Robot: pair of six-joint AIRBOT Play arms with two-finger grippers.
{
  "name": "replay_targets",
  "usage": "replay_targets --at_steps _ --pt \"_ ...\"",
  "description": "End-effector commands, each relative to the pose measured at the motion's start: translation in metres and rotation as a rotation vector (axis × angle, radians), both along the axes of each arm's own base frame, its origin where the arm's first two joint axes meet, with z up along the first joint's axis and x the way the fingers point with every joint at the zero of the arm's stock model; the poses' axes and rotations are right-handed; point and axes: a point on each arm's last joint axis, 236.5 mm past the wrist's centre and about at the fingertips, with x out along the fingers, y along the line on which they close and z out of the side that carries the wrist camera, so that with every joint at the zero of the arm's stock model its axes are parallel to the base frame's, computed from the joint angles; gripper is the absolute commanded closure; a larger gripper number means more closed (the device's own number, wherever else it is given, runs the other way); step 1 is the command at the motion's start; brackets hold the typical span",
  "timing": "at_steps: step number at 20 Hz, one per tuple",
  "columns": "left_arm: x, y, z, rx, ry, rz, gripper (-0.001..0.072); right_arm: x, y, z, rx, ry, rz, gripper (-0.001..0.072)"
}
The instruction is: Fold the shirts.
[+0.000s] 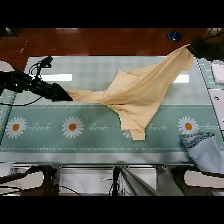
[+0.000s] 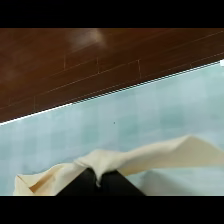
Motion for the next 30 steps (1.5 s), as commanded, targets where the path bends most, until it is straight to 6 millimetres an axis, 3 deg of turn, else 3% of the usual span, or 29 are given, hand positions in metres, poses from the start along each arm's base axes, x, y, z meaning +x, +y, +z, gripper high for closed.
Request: replay_targets --at_steps 1,2,3,4,5,7,9,11,13,15,16,18,20,22,26,30 --pt "-0.027 0.009 -0.017 0.069 0.111 -0.017 0.0686 0.01 -0.001 -0.026 0.025 0.052 0.0 0.0689" --pt "-0.031 0.008 -0.023 0.068 0.127 -0.011 0.0685 0.01 0.0 -0.033 0.029 0.07 0.007 0.0686" --pt "-0.032 0.008 -0.028 0.069 0.135 -0.003 0.0686 0.009 0.002 -0.036 0.032 0.079 0.013 0.0583" --pt "-0.031 0.008 -0.031 0.071 0.128 0.003 0.0685 0.006 0.004 -0.034 0.038 0.083 0.022 0.0407" --pt "-0.028 0.009 -0.031 0.074 0.109 0.005 0.0685 -0.001 0.003 -0.027 0.024 0.084 0.042 0.0311" --pt "-0.02 0.01 -0.032 0.08 0.077 0.016 0.0685 -0.024 -0.01 -0.008 -0.039 0.092 0.078 0.0309" --pt "-0.011 0.012 -0.032 0.089 0.039 0.028 0.0685 -0.062 -0.042 -0.007 -0.147 0.191 0.066 0.0309" --pt "-0.007 0.013 -0.034 0.093 0.022 0.034 0.0685 -0.118 -0.079 -0.036 -0.263 0.431 0.056 0.031" --pt "-0.005 0.013 -0.034 0.096 0.017 0.04 0.0684 -0.169 -0.098 -0.071 -0.291 0.653 0.064 0.0309" --pt "-0.006 0.013 -0.034 0.096 0.018 0.039 0.0685 -0.192 -0.079 -0.107 -0.192 0.73 0.134 0.0294" --pt "-0.006 0.013 -0.034 0.096 0.018 0.039 0.0684 -0.199 -0.059 -0.125 -0.114 0.743 0.17 0.0241" --pt "-0.006 0.013 -0.034 0.096 0.018 0.039 0.0685 -0.196 -0.013 -0.15 0.085 0.689 0.204 0.0186" --pt "-0.006 0.013 -0.034 0.096 0.018 0.039 0.0685 -0.187 0.017 -0.164 0.248 0.615 0.181 0.018" --pt "-0.006 0.013 -0.034 0.096 0.015 0.038 0.0684 -0.186 0.026 -0.178 0.322 0.594 0.129 0.018" --pt "-0.006 0.013 -0.034 0.096 0.015 0.037 0.0685 -0.204 0.041 -0.201 0.333 0.647 0.131 0.0184" --pt "-0.006 0.013 -0.034 0.096 0.015 0.037 0.0684 -0.194 0.082 -0.212 0.246 0.635 0.191 0.0185"
